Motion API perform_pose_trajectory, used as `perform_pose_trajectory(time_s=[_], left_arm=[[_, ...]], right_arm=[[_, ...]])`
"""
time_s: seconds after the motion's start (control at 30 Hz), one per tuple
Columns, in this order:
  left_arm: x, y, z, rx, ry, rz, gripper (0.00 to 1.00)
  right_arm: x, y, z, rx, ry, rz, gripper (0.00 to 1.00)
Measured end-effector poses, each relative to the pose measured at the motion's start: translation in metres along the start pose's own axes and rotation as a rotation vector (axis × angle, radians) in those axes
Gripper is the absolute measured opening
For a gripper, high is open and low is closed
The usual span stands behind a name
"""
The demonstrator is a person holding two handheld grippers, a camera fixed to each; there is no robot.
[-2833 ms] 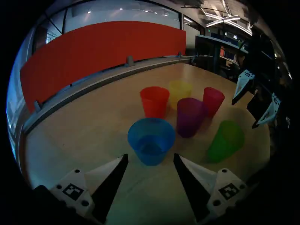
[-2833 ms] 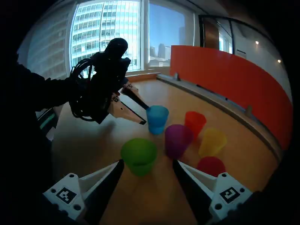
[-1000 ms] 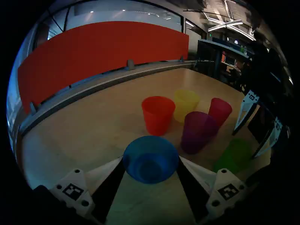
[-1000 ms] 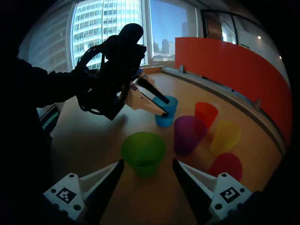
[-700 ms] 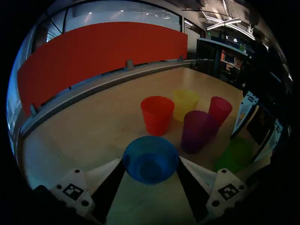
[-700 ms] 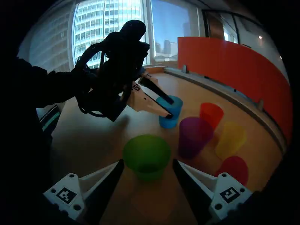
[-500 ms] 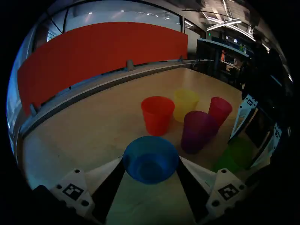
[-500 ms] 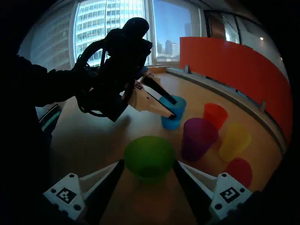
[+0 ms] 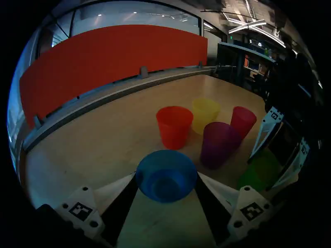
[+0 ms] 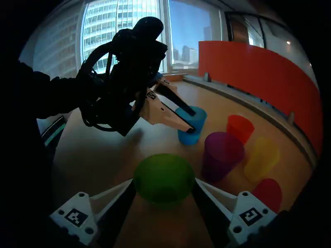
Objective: Pour water
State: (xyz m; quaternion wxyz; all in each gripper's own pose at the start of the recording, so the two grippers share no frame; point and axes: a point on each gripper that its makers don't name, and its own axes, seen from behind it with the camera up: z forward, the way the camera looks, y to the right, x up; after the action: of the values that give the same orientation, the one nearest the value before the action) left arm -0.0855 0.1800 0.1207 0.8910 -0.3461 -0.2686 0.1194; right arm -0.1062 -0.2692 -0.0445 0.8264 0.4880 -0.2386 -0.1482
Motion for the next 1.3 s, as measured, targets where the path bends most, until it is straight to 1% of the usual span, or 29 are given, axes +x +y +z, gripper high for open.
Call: perform_pose_trajectory(time_s=[0.27,0.5,0.77,1.17,1.3], left_arm=[[0.004,0.002,-0.005,0.003,0.013,0.007,0.89],[0.018,0.004,-0.018,0.008,0.058,0.006,0.89],[0.041,0.006,-0.04,0.03,0.135,0.011,0.89],[0.077,0.006,-0.073,0.05,0.271,-0.018,0.89],[0.087,0.008,-0.083,0.053,0.314,-0.015,0.89]], right_arm=[[0.014,0.002,-0.008,-0.004,0.035,0.022,0.91],[0.026,0.009,-0.02,-0.031,0.064,0.037,0.91],[0.041,0.016,-0.037,-0.066,0.1,0.03,0.91],[0.068,0.019,-0.058,-0.104,0.165,0.012,0.91],[0.075,0.02,-0.063,-0.116,0.184,0.006,0.91]])
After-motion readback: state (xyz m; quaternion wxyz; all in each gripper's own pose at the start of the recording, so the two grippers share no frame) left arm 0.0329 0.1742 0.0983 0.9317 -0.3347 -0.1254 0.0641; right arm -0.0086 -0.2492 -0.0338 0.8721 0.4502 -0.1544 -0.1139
